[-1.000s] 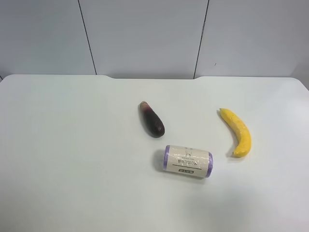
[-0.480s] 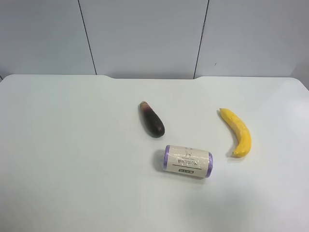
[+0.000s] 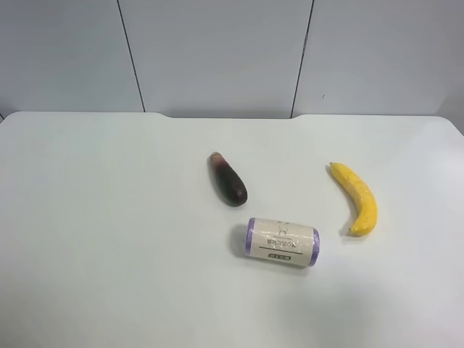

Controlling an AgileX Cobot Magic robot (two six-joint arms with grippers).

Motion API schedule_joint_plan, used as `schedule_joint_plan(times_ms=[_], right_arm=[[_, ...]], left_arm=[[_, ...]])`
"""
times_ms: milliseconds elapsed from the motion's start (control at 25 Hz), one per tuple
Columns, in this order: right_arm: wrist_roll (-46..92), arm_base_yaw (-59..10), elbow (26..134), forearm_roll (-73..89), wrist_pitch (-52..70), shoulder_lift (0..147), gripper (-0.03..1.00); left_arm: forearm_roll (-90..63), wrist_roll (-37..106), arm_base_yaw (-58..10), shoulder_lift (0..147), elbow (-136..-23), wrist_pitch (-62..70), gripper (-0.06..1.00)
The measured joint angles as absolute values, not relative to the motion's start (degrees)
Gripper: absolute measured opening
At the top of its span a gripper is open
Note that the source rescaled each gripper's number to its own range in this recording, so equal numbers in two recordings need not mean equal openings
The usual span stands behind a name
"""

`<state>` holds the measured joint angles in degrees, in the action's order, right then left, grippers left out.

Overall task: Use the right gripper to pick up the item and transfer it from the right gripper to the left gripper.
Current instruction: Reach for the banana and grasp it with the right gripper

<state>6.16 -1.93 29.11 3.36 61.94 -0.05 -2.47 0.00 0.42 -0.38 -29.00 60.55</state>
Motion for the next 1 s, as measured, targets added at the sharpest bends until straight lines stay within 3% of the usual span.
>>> schedule_joint_plan(times_ms=[200, 1000], right_arm=[[4.26, -1.93, 34.12, 3.31, 66.54, 8.31, 1.00], [-2.19, -1.93, 51.93, 3.26, 63.83, 67.53, 1.00]], left_arm=[[-2.47, 0.00, 0.42, -0.38, -29.00, 60.55, 0.75], [-2.47, 0.00, 0.42, -0.38, -29.00, 60.55, 0.75]])
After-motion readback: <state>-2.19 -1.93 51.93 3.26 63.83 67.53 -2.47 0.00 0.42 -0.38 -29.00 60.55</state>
